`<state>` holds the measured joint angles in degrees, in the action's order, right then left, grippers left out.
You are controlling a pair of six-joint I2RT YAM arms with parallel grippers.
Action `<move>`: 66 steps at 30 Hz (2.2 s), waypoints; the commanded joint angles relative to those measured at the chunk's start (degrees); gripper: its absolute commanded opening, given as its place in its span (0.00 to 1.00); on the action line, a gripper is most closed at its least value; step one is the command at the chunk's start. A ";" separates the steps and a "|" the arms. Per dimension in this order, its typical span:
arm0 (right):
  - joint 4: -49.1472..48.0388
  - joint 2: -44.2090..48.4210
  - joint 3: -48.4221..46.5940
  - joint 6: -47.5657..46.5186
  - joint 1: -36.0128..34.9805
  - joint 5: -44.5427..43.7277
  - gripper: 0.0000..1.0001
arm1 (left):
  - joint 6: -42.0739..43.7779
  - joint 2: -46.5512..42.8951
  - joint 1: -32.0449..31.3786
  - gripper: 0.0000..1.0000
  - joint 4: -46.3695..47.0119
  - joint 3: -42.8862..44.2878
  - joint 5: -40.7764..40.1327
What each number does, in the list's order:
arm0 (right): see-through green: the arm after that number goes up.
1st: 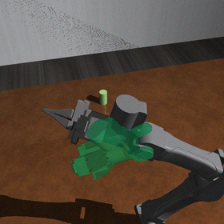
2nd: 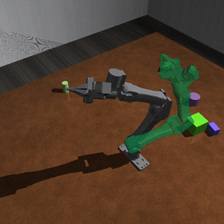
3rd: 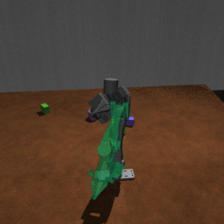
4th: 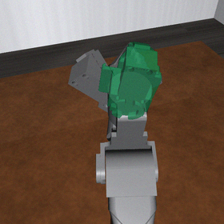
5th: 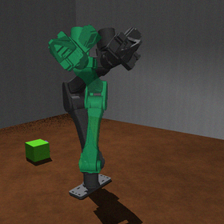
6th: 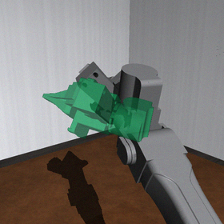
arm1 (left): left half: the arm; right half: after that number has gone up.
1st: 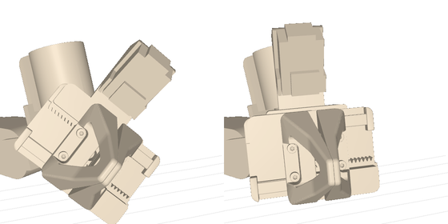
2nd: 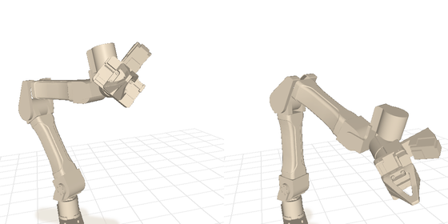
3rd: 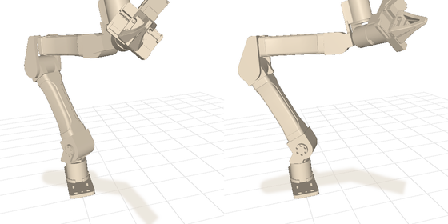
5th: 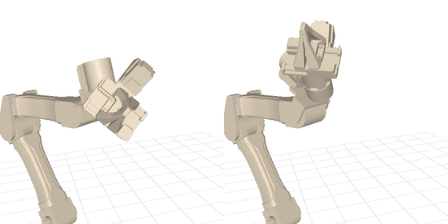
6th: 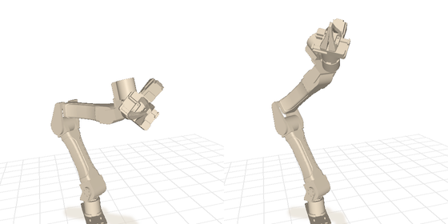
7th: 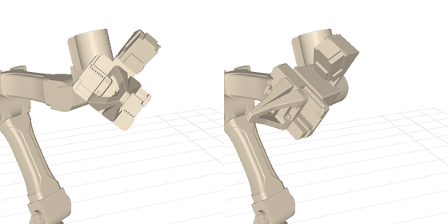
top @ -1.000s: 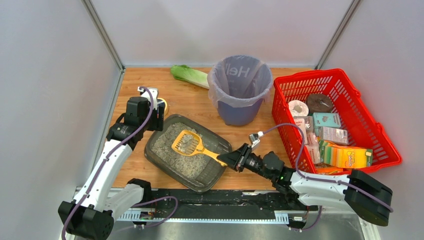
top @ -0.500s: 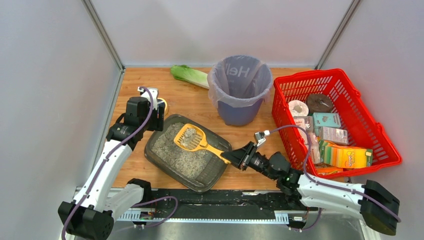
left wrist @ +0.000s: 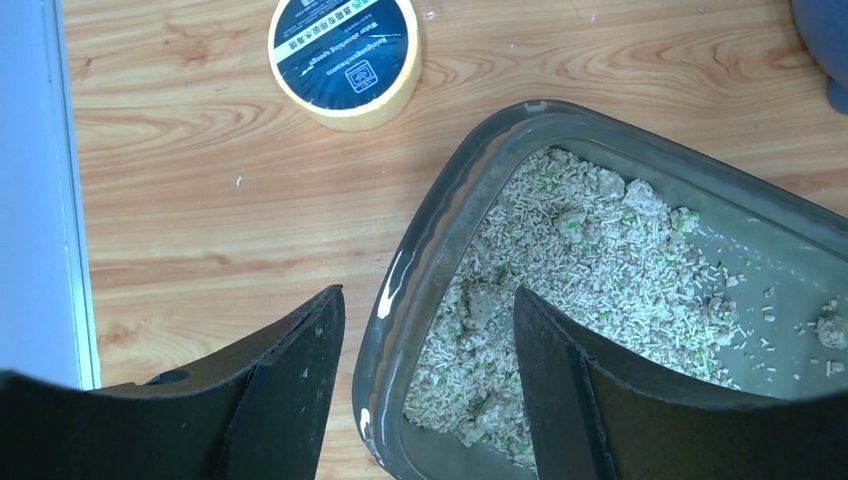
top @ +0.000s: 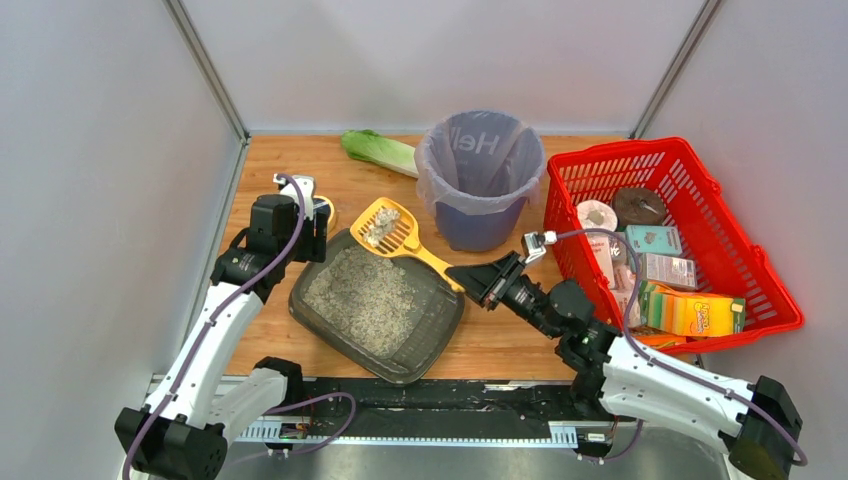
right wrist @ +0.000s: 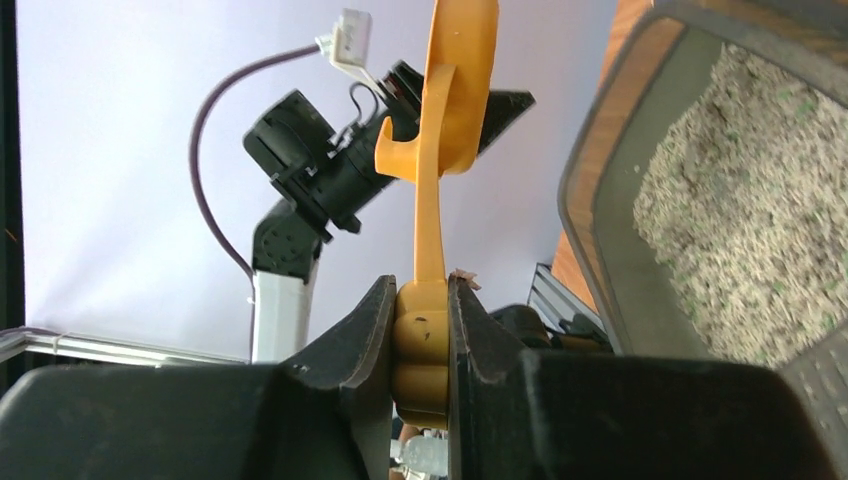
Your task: Clean the litter box
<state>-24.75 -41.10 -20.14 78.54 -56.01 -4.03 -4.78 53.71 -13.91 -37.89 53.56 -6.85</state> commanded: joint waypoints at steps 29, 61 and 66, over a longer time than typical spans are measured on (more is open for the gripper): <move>31.33 -2.75 -30.21 -17.88 49.24 29.43 0.00 | 0.03 -0.36 -0.41 0.71 1.15 0.14 0.08; 61.06 -13.22 -54.04 -74.93 26.30 -2.21 0.00 | -0.06 -1.42 -0.41 0.71 1.33 0.14 0.88; 57.55 -11.64 -52.46 -85.36 22.20 -2.02 0.00 | -0.06 -1.33 -0.41 0.70 1.41 0.05 0.96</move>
<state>38.26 -54.68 -71.70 2.87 -30.46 -4.47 -4.80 53.10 -14.17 -37.89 53.56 -6.48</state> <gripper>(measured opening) 0.209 0.708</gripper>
